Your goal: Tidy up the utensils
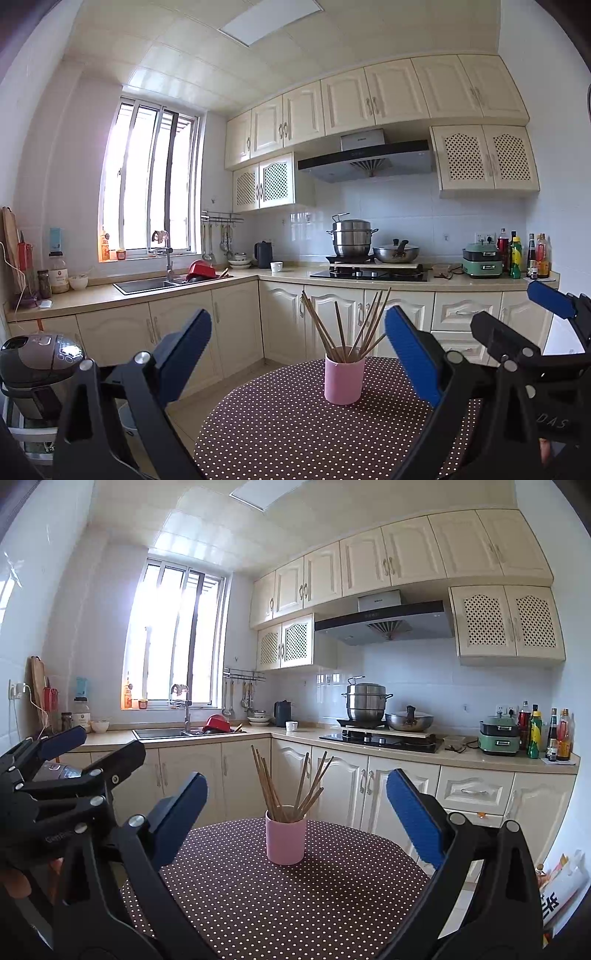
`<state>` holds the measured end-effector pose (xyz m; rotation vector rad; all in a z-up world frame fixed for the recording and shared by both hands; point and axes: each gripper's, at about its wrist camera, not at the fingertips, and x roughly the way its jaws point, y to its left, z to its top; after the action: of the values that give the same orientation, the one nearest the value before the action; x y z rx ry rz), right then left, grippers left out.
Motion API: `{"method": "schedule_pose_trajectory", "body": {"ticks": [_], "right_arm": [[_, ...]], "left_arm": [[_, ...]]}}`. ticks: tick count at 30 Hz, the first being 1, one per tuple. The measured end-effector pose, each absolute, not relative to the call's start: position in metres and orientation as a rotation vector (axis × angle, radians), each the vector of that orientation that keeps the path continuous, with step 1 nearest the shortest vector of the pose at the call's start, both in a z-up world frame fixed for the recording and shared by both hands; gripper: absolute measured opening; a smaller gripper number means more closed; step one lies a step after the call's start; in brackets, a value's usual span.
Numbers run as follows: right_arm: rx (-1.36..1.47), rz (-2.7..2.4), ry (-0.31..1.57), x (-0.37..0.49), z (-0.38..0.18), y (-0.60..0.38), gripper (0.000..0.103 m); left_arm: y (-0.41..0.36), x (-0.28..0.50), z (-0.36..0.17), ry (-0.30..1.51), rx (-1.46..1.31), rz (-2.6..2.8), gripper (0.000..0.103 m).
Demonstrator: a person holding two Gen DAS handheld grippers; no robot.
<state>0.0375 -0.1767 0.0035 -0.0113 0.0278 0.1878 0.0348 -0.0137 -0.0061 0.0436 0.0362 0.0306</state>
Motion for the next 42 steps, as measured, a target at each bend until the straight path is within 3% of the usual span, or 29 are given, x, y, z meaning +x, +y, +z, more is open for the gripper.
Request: {"method": "schedule_pose_trajectory", "body": {"ticks": [42], "right_arm": [[-0.007,0.186,0.048,0.0388,0.0008,-0.1788,0.096]], "left_arm": [[-0.0126,0.0353,-0.0113,0.041,0.049,0.025,0.093]]}}
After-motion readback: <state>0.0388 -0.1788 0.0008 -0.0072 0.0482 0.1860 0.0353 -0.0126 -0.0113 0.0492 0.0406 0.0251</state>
